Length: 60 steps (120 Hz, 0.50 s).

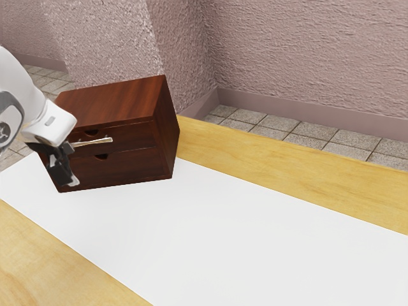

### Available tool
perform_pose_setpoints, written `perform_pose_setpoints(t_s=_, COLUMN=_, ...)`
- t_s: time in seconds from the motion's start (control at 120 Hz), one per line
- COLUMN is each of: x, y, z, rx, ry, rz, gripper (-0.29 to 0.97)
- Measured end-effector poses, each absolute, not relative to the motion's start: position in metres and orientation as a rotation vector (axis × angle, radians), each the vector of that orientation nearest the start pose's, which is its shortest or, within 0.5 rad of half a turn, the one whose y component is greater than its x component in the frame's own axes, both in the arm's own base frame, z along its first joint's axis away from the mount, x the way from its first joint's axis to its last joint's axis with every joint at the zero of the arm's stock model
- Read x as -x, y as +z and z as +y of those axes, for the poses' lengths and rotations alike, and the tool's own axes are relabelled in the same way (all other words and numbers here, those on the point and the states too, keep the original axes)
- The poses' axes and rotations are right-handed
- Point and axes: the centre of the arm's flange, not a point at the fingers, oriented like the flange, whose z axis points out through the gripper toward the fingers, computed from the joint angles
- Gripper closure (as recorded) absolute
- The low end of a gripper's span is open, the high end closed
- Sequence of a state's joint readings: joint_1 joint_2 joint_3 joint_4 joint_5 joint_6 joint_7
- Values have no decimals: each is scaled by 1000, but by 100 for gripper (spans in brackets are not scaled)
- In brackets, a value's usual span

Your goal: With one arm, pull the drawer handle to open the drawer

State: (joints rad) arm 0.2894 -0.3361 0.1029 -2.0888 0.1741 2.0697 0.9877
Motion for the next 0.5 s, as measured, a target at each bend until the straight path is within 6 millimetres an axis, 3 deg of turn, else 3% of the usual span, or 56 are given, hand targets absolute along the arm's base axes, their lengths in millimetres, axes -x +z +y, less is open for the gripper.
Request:
perform_pose_setpoints(t_s=0.258, x=-467, y=569, z=230, rx=2600, ry=-167, rz=1068, gripper=0)
perform_pose_setpoints(t_s=0.5, x=-486, y=572, z=241, rx=2494, ry=-253, rz=1136, gripper=0)
